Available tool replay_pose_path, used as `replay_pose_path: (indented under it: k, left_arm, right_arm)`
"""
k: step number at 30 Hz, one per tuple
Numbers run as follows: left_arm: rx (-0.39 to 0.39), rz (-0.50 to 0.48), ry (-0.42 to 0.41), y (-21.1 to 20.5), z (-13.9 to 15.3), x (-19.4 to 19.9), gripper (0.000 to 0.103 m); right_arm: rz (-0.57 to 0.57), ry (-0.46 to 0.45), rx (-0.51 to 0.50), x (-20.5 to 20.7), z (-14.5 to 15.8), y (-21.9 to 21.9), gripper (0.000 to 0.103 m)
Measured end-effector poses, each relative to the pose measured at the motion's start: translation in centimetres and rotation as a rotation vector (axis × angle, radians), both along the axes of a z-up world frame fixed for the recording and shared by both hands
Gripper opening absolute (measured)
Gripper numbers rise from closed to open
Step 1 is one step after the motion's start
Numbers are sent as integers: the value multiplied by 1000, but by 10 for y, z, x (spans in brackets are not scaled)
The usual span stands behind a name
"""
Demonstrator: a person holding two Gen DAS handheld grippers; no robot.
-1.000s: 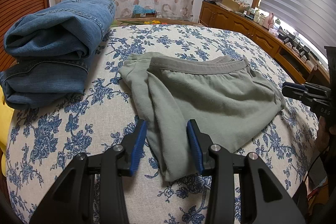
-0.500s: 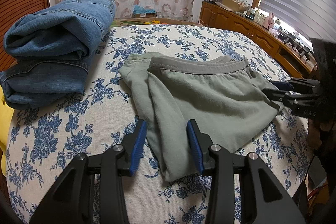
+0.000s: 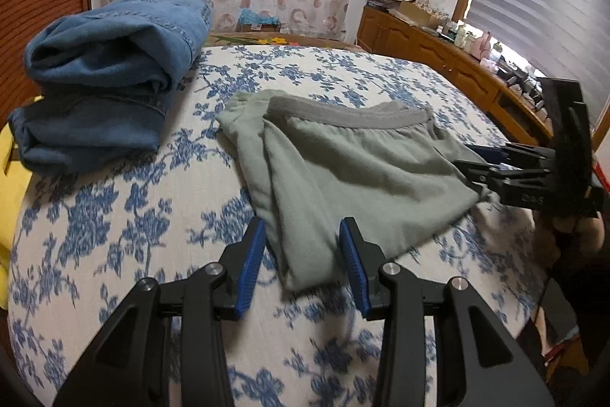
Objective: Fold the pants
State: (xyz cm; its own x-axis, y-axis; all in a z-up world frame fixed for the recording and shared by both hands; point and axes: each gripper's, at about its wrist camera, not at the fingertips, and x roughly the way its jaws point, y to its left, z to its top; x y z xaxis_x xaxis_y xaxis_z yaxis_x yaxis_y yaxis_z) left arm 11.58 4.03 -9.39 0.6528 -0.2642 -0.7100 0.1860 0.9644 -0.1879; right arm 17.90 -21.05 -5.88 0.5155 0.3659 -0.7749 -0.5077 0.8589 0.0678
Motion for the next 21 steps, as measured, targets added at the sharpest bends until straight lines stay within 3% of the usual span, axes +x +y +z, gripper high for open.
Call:
replay_pose_path:
  k: [4, 11, 17, 21]
  left_arm:
    - [-6, -11, 12, -1, -4, -8, 40]
    - [13, -31, 3, -4, -8, -11, 39]
    - [-3, -36, -7, -7, -8, -11, 19]
    - [-2, -34, -18, -8, -6, -14, 8]
  right_arm:
    - [7, -24, 3, -9, 5, -2, 51]
    - [16, 23, 34, -27, 3, -9, 50]
    - [18, 19, 23, -29, 3, -7, 46]
    - [61, 31, 46, -33, 4, -3, 14]
